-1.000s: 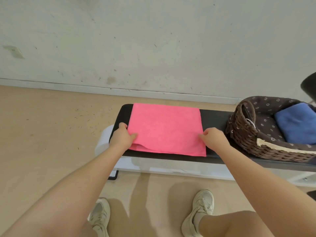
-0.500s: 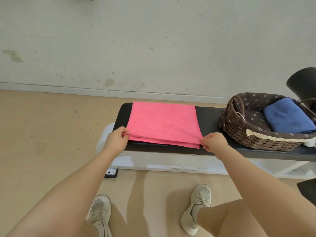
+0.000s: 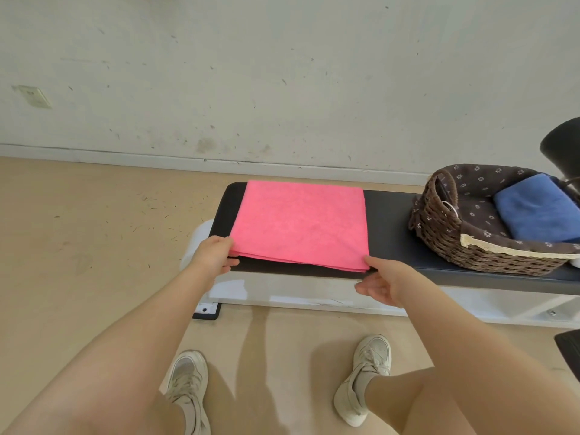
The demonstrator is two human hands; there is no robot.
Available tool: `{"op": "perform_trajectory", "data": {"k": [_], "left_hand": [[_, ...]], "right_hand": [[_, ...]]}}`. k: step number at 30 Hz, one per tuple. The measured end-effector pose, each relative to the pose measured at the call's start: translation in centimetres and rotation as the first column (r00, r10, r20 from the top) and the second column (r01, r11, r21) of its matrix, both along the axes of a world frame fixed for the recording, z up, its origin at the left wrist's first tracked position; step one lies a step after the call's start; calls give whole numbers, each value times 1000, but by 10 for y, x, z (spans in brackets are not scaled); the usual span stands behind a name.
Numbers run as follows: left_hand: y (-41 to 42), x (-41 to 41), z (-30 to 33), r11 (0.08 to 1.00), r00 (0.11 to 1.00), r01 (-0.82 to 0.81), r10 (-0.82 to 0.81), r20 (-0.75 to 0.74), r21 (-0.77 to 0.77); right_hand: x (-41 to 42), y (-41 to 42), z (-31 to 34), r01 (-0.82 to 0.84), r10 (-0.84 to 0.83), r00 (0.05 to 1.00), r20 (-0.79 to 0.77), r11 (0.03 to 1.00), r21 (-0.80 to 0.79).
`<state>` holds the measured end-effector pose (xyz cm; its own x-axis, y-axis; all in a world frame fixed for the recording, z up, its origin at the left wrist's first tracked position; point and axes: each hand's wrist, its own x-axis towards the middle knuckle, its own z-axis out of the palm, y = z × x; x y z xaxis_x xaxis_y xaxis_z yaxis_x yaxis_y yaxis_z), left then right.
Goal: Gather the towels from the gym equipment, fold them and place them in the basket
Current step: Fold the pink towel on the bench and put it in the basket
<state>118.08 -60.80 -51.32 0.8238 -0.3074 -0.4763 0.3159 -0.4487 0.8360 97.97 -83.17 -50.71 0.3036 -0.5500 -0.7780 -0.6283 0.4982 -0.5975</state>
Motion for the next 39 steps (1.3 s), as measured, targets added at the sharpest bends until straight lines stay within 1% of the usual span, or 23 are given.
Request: {"op": "perform_trajectory", "data": {"k": [2, 3, 8, 10, 12, 14, 16, 18, 19, 20, 22, 23, 24, 25, 27, 28, 29, 30, 33, 35, 37, 38, 39], "left_hand": [[-4, 2, 0, 1000, 1000, -22, 23, -8, 12], [-5, 3, 0, 999, 999, -32, 32, 6, 22], [-6, 3, -2, 995, 995, -94, 93, 40, 26], [-5, 1, 0, 995, 995, -92, 91, 50, 23], [-4, -3, 7, 997, 996, -71, 71, 63, -1], [-5, -9, 16, 999, 997, -23, 27, 71, -47], [-8, -15, 26, 996, 996, 34, -27, 85, -84], [-6, -21, 33, 993, 994, 70, -62, 87, -90], [-3, -23, 35, 993, 993, 89, -82, 90, -82], [0, -25, 38, 990, 989, 126, -119, 91, -69], [7, -29, 40, 967, 966, 251, -247, 79, -41], [10, -30, 40, 948, 944, 317, -316, 96, -3], [13, -32, 42, 925, 914, 374, -379, 147, 63], [15, -33, 43, 895, 868, 415, -443, 226, 162], [19, -36, 44, 806, 724, 436, -578, 377, 400], [20, -38, 45, 755, 646, 426, -639, 417, 499], [22, -39, 45, 720, 595, 411, -677, 433, 560], [23, -40, 46, 709, 579, 397, -686, 440, 583], [24, -39, 47, 709, 584, 404, -686, 433, 578], [24, -35, 48, 696, 581, 435, -701, 413, 571], [23, -32, 50, 714, 609, 482, -690, 391, 509], [23, -31, 52, 736, 635, 490, -669, 387, 467], [22, -29, 54, 767, 664, 485, -636, 394, 420]], "right_hand": [[5, 6, -1, 17, -24, 997, 68, 995, 95], [7, 9, -1, 28, -39, 995, 94, 993, 114], [9, 16, -5, 93, -100, 986, 132, 994, 59], [7, 12, -5, 166, -168, 968, 185, 986, 28], [3, 10, -2, 268, -264, 919, 292, 963, 29], [-1, 12, 5, 350, -344, 839, 421, 934, 65], [-5, 14, 13, 379, -360, 789, 498, 923, 67], [-12, 16, 20, 370, -319, 778, 541, 929, 16], [-16, 16, 23, 345, -269, 794, 545, 938, -41], [-21, 16, 26, 291, -190, 830, 524, 949, -117], [-28, 14, 29, 105, 24, 915, 403, 949, -296], [-31, 13, 31, 8, 121, 936, 330, 931, -366], [-35, 12, 33, -68, 195, 939, 283, 912, -404], [-39, 11, 35, -123, 251, 929, 272, 902, -414], [-48, 8, 39, -217, 358, 889, 285, 878, -426], [-51, 8, 40, -254, 402, 875, 268, 854, -454], [-53, 8, 40, -273, 429, 872, 233, 824, -496], [-55, 9, 40, -282, 443, 876, 189, 790, -545], [-54, 10, 40, -275, 441, 893, 92, 696, -663], [-53, 11, 45, -306, 476, 878, 53, 642, -703], [-50, 9, 49, -283, 488, 869, 81, 625, -728], [-48, 7, 50, -251, 470, 876, 109, 637, -729], [-47, 4, 51, -237, 443, 888, 126, 673, -701]]}}
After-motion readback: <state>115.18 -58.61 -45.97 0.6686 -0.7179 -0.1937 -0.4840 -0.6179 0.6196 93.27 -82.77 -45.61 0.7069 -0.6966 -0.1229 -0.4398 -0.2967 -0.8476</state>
